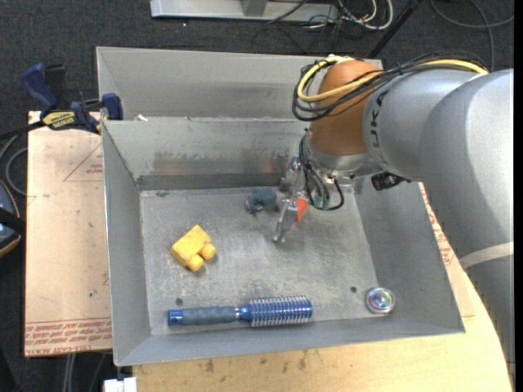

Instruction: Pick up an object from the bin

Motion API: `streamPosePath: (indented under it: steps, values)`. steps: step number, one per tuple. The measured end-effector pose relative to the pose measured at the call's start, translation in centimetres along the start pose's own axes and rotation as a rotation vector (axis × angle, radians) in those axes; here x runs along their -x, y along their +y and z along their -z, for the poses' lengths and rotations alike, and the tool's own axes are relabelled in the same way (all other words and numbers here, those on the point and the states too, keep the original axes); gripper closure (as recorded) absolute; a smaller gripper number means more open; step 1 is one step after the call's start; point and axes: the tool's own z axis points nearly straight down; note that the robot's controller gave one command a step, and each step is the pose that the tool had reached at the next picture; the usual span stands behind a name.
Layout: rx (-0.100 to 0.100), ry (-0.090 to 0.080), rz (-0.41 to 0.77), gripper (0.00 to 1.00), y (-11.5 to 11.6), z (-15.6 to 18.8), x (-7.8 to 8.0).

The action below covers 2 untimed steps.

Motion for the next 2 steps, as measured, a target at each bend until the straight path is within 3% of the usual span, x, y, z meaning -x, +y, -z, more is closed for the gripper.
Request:
streamPosePath:
  steps: [1,2]
  values:
    - [-0.001,0.003,-0.149,0.0,1.07,-0.02,-0.22]
    - [-0.001,0.003,-0.171,0.0,1.17,-0.02,-0.25]
